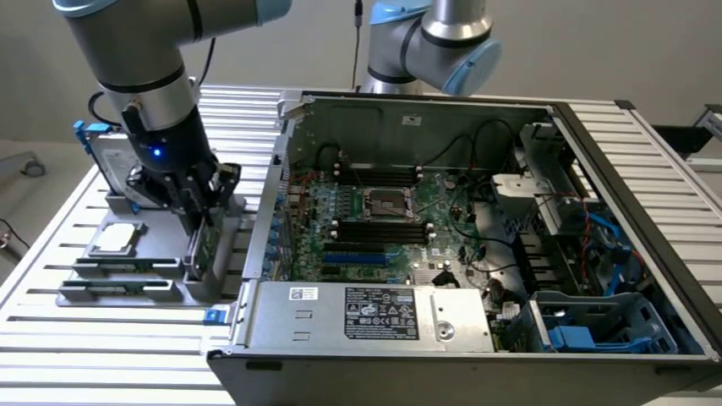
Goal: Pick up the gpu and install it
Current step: 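Pick up the gpu and move the gpu toward the slot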
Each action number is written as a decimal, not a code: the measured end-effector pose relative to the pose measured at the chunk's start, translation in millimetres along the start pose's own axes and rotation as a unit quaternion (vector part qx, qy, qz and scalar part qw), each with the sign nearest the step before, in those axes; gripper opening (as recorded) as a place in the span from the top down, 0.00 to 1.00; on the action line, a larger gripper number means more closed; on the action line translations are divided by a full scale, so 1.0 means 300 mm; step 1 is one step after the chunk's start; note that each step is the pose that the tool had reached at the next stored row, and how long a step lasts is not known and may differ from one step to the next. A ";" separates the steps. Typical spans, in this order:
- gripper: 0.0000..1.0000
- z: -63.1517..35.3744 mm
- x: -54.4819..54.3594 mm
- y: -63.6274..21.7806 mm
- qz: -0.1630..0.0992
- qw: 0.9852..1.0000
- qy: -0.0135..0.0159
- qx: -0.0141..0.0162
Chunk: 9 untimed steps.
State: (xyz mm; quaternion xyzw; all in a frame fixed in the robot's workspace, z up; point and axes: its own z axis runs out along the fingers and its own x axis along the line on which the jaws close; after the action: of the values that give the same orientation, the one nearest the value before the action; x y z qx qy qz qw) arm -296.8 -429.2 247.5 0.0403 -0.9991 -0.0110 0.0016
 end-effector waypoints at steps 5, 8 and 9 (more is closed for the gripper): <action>0.73 -0.032 0.000 0.001 0.000 1.000 0.000 0.000; 0.73 -0.066 0.000 0.001 0.000 1.000 0.000 0.000; 0.73 -0.078 0.000 0.002 0.000 1.000 0.000 0.000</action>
State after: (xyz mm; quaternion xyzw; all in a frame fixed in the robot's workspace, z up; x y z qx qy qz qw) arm -296.8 -429.2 271.0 0.0403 -0.9991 -0.0115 0.0016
